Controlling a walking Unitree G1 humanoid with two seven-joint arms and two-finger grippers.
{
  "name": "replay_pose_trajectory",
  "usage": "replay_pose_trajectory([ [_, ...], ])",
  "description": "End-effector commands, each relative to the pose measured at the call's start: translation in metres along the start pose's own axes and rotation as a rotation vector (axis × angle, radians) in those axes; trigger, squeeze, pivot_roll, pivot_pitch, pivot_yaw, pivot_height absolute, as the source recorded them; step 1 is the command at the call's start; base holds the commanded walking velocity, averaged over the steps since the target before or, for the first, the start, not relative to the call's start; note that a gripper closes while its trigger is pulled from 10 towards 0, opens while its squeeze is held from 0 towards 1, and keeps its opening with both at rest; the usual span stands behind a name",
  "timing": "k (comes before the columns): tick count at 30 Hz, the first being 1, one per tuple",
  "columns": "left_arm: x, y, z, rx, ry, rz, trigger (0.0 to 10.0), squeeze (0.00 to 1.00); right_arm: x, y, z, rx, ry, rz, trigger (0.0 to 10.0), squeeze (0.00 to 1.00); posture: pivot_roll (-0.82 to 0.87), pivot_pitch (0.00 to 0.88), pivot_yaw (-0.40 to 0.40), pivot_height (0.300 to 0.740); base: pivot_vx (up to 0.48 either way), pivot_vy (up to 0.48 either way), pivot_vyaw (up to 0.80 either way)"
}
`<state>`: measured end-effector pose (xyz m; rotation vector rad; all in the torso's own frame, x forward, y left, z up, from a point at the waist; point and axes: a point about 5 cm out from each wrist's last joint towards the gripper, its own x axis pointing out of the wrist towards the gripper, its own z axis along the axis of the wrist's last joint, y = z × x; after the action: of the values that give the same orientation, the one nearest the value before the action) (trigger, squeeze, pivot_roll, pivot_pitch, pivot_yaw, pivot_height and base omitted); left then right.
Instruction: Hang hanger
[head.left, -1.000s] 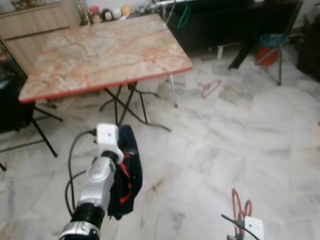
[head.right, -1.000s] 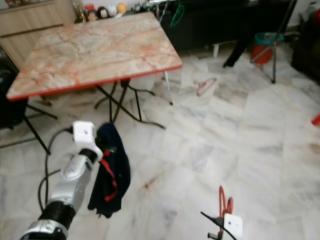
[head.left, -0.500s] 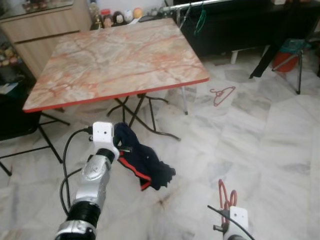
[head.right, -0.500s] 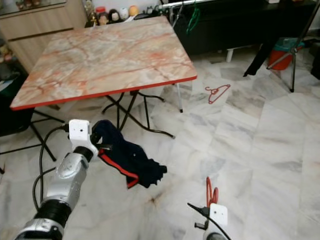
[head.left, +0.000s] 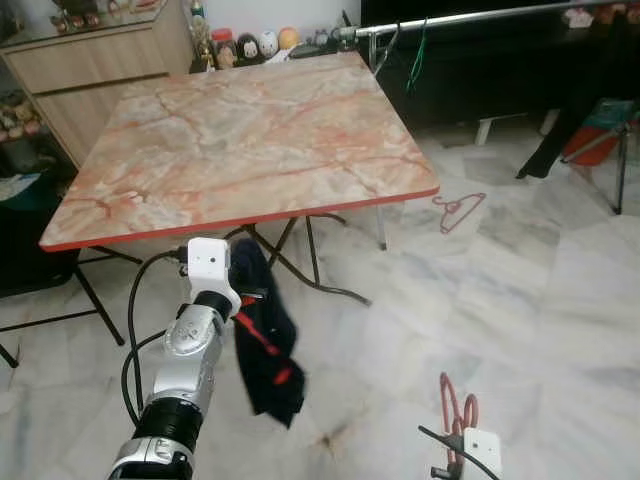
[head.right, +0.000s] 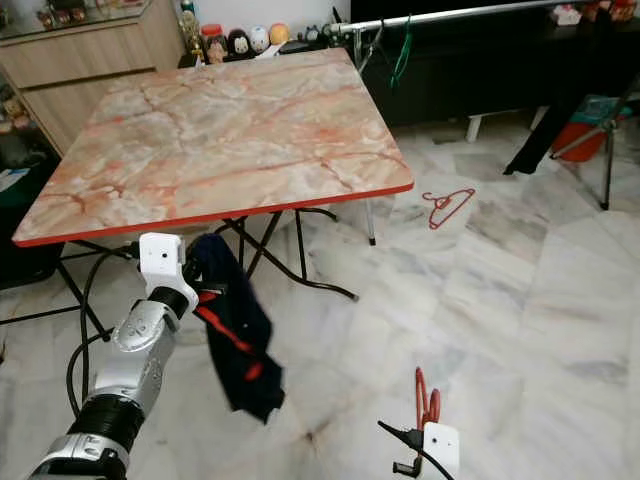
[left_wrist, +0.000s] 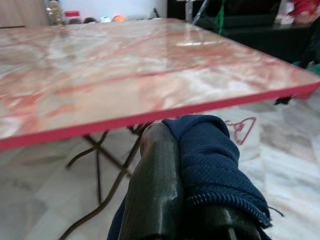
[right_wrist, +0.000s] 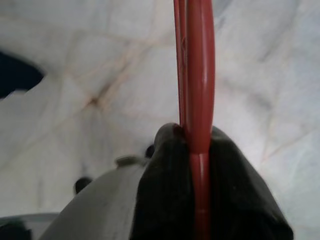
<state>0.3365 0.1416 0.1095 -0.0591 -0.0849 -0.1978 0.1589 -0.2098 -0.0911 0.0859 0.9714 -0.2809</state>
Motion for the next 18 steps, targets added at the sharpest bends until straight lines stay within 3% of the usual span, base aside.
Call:
replay_pose_trajectory([
  [1, 0.003, 0.011, 0.012, 0.021, -0.042, 0.027, 10.0, 0.0, 0.0, 0.006, 0.001, 0.014, -0.002, 0.015, 10.0, 0.0, -0.18, 0.0, 0.076, 0.74, 0.349, 0.0, 0.0],
  [9, 0.006, 0.013, 0.022, 0.026, -0.072, 0.034, 10.0, 0.0, 0.0, 0.007, 0.002, 0.011, -0.004, 0.02, 10.0, 0.0, -0.18, 0.0, 0.071, 0.74, 0.349, 0.0, 0.0],
  [16, 0.028, 0.01, 0.071, 0.05, -0.2, 0.02, 10.0, 0.0, 0.001, 0.007, 0.004, 0.006, -0.005, 0.024, 10.0, 0.0, -0.17, 0.0, 0.063, 0.74, 0.35, 0.0, 0.0],
  [18, 0.039, 0.009, 0.094, 0.078, -0.251, 0.011, 10.0, 0.0, 0.001, 0.008, 0.005, 0.001, -0.005, 0.026, 10.0, 0.0, -0.16, 0.0, 0.061, 0.74, 0.352, 0.0, 0.0],
])
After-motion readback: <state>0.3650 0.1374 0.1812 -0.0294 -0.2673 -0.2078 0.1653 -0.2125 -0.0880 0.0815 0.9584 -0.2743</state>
